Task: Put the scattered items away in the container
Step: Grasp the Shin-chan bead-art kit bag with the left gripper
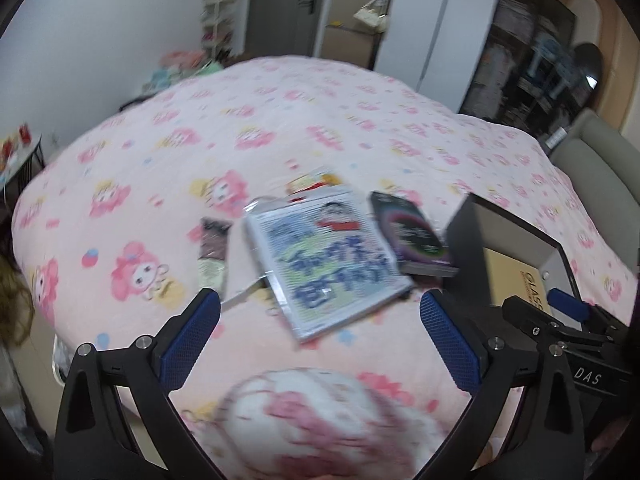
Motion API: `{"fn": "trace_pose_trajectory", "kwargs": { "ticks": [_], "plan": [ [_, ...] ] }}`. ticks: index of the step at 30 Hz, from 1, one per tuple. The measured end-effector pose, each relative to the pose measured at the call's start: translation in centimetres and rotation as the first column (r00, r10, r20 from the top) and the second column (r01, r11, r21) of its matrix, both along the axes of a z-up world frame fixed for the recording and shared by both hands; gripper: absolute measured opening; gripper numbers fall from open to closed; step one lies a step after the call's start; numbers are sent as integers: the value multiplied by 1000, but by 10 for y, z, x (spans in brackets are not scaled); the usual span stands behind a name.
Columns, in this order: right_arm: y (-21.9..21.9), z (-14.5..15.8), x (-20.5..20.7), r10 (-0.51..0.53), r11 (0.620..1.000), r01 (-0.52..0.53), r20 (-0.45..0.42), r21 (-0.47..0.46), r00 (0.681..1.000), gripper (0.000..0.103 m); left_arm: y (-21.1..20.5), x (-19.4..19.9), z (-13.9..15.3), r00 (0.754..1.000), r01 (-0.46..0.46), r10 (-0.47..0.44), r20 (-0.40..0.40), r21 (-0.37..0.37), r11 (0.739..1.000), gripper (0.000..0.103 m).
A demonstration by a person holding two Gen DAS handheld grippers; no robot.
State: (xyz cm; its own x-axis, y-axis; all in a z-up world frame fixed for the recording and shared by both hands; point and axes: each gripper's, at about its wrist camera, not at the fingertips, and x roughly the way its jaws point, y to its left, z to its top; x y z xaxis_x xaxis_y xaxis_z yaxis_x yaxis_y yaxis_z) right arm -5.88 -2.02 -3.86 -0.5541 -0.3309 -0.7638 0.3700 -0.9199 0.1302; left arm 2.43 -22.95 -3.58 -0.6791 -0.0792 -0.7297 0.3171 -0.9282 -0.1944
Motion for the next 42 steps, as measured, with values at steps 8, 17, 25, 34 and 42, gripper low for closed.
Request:
{"fn": "trace_pose_trajectory", "kwargs": {
  "ticks": [8,17,25,34,42],
  "plan": [
    [-74,-46,-35,145,989,-147,124,11,982,87,-76,-23,-41,992,-40,24,124,122,992,91],
    [-100,-92,-80,81,989,-106,228,102,970,78,-104,-75,-94,970,43,-128,206,374,927,60],
    [-97,-123,-111,31,996,-54,301,68,953,78,-89,-109,-130,932,103,-242,269,446,889,56],
    [-121,-107,-79,270,963,-244,399,-115,876,72,-128,-91,-114,961,-24,-99,259,432,902,56],
    [-132,-106,-95,241,970,-233,327,-64,914,72,-140,-76,-127,968,-31,-77,237,424,905,57]
  ]
}}
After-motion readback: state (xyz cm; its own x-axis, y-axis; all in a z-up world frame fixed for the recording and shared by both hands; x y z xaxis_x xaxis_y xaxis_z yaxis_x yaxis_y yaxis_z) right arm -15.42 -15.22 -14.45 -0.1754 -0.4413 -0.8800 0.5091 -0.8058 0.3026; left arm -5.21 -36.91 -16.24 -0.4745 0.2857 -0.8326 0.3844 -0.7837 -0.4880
